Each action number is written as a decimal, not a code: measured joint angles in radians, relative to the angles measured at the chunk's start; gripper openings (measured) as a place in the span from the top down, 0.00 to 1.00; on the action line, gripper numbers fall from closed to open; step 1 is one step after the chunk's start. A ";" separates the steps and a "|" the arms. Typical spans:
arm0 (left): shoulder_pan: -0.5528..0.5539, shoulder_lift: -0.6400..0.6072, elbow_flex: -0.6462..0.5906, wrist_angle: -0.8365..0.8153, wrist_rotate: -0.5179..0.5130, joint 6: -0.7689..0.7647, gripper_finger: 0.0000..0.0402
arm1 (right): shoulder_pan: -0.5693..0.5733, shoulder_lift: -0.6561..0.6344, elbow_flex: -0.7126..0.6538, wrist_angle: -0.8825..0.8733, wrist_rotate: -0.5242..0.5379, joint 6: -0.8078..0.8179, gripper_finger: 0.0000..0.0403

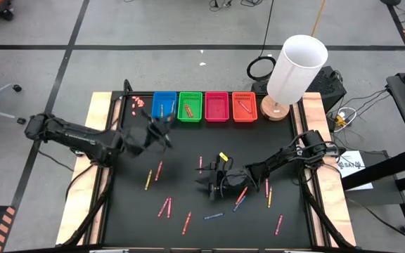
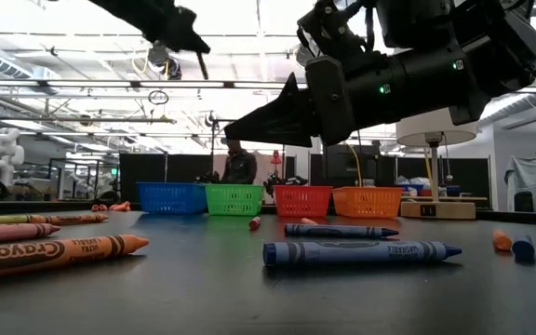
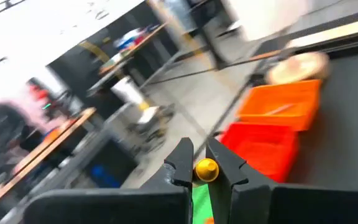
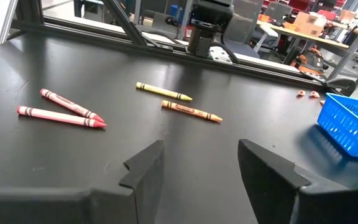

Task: Sort crayons
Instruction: Put the yellow crayon into the blue bin, then put the red crayon into the orange bin

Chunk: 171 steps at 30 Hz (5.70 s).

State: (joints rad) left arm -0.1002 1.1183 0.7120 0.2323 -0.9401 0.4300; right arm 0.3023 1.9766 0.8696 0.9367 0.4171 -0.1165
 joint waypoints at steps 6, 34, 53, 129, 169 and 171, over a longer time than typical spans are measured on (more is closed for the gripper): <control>0.272 0.002 0.000 -0.067 0.136 -0.115 0.96 | 0.000 0.000 0.000 -0.001 -0.001 0.000 0.54; 0.655 0.277 0.000 -0.291 0.457 -0.688 0.96 | -0.004 0.000 0.000 -0.016 -0.001 -0.004 0.54; 0.669 0.277 0.000 -0.279 0.443 -0.687 0.96 | -0.007 0.000 0.000 -0.037 -0.001 0.000 0.54; -0.232 0.208 -0.016 -0.459 0.150 -0.975 0.69 | -0.068 -0.156 0.000 -0.467 -0.002 0.541 0.54; -0.283 0.208 -0.073 -0.454 0.099 -1.000 0.69 | 0.100 -0.134 0.037 -0.605 0.339 0.640 0.54; -0.283 0.208 -0.073 -0.453 0.099 -1.000 0.69 | 0.091 -0.134 0.037 -0.606 0.340 0.650 0.54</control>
State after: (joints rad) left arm -0.3828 1.3266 0.6392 -0.2204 -0.8413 -0.5701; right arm 0.3933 1.8427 0.9070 0.3309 0.7574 0.5335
